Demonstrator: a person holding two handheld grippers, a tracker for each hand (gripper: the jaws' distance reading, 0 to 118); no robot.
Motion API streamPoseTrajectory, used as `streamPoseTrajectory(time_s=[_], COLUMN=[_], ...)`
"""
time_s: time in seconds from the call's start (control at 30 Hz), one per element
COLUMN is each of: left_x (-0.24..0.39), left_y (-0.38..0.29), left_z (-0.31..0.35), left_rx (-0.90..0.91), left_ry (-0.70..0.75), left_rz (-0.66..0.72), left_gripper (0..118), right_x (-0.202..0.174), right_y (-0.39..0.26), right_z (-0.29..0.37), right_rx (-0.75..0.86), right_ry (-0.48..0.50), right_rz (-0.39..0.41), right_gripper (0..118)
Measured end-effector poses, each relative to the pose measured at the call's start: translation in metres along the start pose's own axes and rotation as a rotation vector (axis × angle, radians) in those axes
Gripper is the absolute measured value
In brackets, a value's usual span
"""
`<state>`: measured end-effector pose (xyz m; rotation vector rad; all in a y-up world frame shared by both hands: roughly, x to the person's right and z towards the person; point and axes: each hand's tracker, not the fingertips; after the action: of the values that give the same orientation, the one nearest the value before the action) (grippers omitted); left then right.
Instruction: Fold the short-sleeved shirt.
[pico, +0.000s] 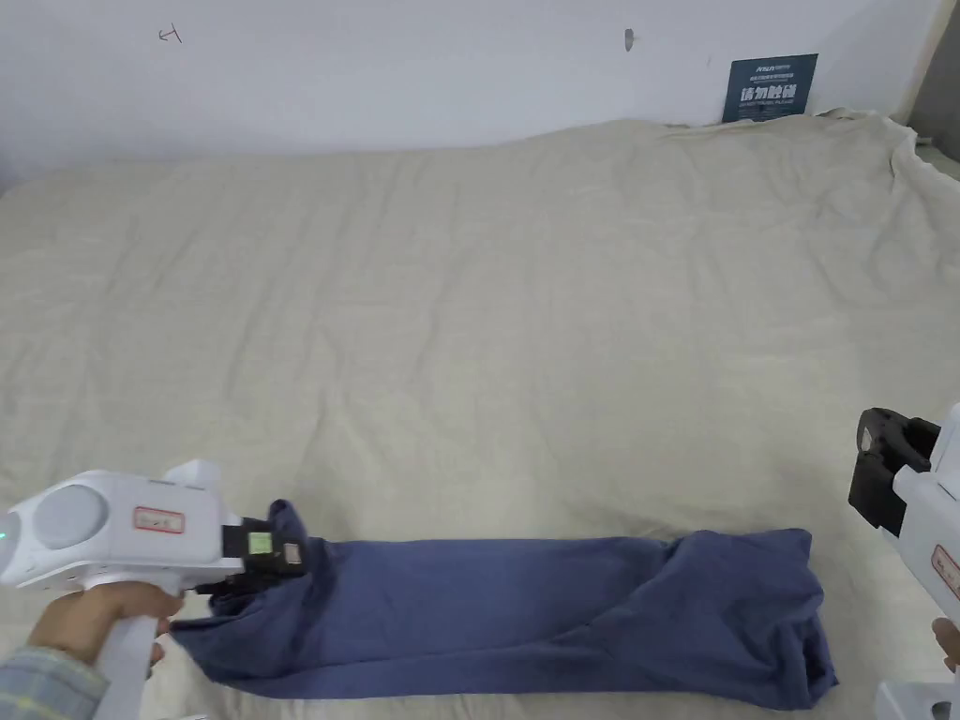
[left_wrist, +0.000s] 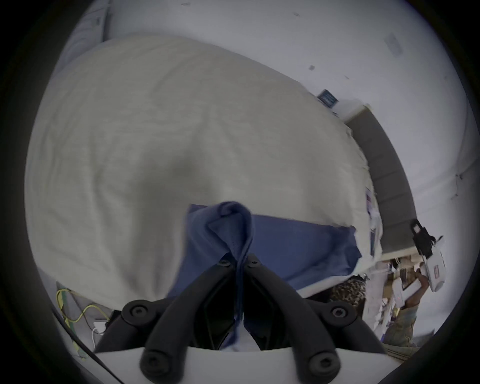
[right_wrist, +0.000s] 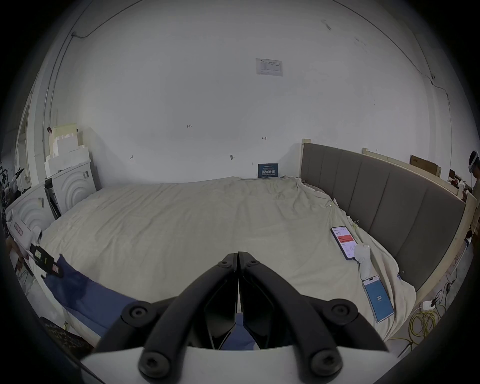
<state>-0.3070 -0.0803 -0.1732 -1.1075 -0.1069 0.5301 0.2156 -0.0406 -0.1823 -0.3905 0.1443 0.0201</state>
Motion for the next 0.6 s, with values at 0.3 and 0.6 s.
streamPoseTrajectory(time_s=[0.3, 0.6], left_x=[0.084, 0.121], left_y=[0.003, -0.015], left_z=[-0.1, -0.176], left_rx=[-0.105, -0.162], left_ry=[-0.088, -0.027], left_rz=[-0.098, -0.085], left_gripper=[1, 1], right_x=[0.014, 0.033], right_y=[-0.003, -0.007], right_z=[0.014, 0.023], right_rx=[0.005, -0.003], right_ry=[-0.019, -0.057], right_rz=[-0.01, -0.022], right_gripper=[0, 0])
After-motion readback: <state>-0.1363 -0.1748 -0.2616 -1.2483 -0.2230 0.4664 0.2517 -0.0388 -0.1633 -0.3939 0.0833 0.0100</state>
